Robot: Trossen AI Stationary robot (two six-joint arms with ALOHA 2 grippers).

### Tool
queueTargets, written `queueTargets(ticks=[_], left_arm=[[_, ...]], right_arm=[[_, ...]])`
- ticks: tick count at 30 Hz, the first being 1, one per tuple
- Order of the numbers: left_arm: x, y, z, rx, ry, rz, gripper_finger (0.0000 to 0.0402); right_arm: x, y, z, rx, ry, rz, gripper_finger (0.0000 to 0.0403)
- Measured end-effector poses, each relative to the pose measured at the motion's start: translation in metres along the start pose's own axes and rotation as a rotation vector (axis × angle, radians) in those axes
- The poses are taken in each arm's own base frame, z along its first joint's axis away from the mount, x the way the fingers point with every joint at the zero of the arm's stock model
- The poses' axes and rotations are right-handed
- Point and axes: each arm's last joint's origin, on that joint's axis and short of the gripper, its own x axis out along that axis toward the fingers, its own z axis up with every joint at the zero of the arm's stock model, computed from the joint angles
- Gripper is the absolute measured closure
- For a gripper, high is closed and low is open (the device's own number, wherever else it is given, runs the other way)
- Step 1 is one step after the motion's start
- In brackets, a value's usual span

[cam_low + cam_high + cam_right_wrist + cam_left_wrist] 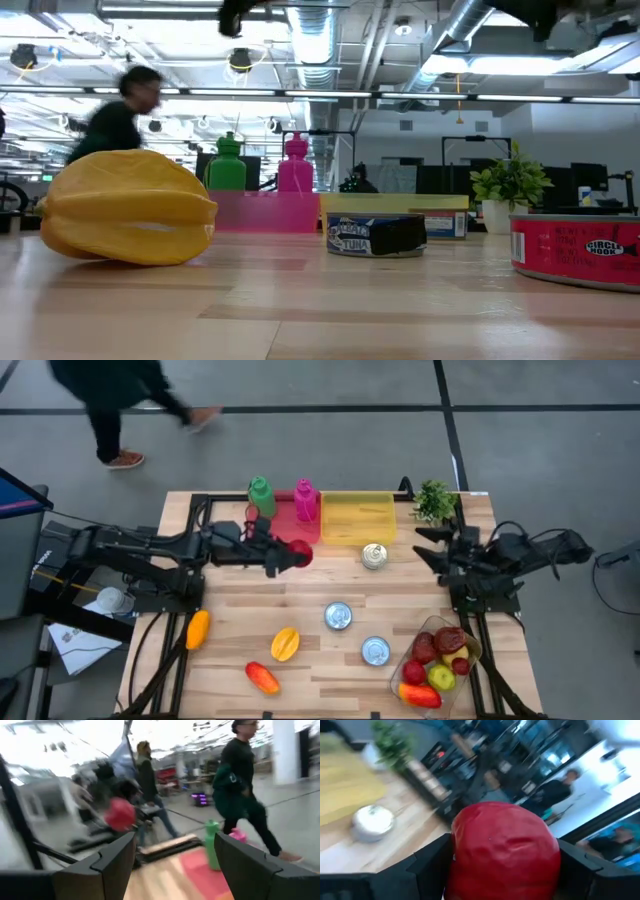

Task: Pick & Place Food Item
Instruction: Put the apple into the transparent bin

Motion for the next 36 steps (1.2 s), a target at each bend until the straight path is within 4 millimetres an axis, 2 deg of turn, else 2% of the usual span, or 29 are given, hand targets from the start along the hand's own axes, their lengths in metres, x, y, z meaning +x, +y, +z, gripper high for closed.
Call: queueTargets(ticks=[5,8,12,15,18,23,29,36], left_arm=[[0.016,-0.018,0.012,-0.018,-0.020,-0.086,0.0134],[0.025,-0.024,0.015,-0.020,-0.008,-0.107,0.0133],[0.032,-0.024,0.015,-0.048,-0.010,-0.105,0.0132],[0.034,-0.023,0.018,-0.110,-0.029,-0.116,0.0132],[0.034,-0.023,0.022,-0.122,-0.050,-0.130,0.0131],[0.033,-0.028,0.027,-0.145,-0.094,-0.187,0.0131],[0.032,-0.029,0.028,-0.147,-0.106,-0.205,0.0131],[0.031,-0.037,0.023,-0.146,-0.103,-0.248,0.0131]], right_arm=[[0.026,0.019,0.011,-0.184,0.051,-0.027,0.0137],[0.043,0.032,0.025,-0.216,0.068,-0.012,0.0133],[0.063,0.049,0.045,-0.312,0.120,-0.006,0.0105],[0.078,0.065,0.052,-0.447,0.184,0.023,0.0079],[0.095,0.080,0.058,-0.500,0.225,0.039,0.0059],[0.126,0.103,0.062,-0.590,0.257,0.044,0.0038],[0.161,0.124,0.060,-0.647,0.282,0.041,0.0032],[0.183,0.140,0.060,-0.706,0.285,0.049,0.0032]])
